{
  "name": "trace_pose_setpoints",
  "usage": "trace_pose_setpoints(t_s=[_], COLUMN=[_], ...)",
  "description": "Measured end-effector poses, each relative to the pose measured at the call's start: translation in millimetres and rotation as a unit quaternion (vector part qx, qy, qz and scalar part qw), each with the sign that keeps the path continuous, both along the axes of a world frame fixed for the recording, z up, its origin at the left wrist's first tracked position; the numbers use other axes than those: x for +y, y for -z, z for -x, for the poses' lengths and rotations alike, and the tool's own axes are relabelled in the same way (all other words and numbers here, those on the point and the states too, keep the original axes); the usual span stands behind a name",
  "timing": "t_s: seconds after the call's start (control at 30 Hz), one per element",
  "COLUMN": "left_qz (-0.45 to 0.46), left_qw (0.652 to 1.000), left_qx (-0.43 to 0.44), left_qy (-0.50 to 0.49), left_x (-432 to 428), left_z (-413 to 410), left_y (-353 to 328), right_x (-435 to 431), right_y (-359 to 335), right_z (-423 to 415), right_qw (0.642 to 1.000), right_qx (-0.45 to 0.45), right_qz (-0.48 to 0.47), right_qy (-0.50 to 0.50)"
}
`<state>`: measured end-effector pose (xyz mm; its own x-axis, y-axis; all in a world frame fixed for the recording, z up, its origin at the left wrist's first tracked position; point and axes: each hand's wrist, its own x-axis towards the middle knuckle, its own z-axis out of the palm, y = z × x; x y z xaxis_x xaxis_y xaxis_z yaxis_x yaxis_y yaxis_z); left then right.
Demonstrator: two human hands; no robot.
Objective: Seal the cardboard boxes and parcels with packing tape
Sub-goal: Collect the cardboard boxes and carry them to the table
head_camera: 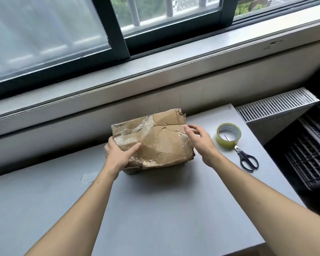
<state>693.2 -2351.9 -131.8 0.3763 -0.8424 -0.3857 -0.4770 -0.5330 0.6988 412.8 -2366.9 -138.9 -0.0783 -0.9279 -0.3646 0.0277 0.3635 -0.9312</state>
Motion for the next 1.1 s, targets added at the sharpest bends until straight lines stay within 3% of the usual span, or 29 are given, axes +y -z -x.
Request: trace_pose_setpoints(t_s=[0.13, 0.27, 0.43, 0.67, 0.93, 1.1], left_qz=[0.126, 0.127, 0.054, 0.089, 0.201, 0.203], left_qw=[0.99, 0.987, 0.994, 0.994, 0.978, 0.958], left_qx=[0.034, 0.061, 0.039, 0.004, 0.012, 0.072], left_qy=[-0.049, -0.075, -0.089, -0.062, 0.055, 0.191], left_x=[6.5, 11.8, 21.7, 28.8, 73.7, 126.3], left_z=[-1.3, 4.2, -5.4, -17.9, -10.7, 26.1], left_y=[-6.8, -17.1, -12.6, -34.3, -56.2, -48.2], right_x=[-0.1, 1.9, 0.8, 20.7, 117.1, 226.4], right_y=[1.3, -3.2, -4.7, -20.5, -46.7, -55.6], right_z=[-0.4, -8.9, -23.8, -27.0, -39.3, -45.6], right_qw=[0.995, 0.987, 0.999, 0.996, 0.981, 0.963], right_qx=[-0.082, -0.139, -0.02, 0.031, 0.043, 0.035], right_qz=[0.007, -0.008, -0.001, 0.016, 0.045, 0.045], right_qy=[0.059, 0.08, 0.041, 0.086, 0.184, 0.262])
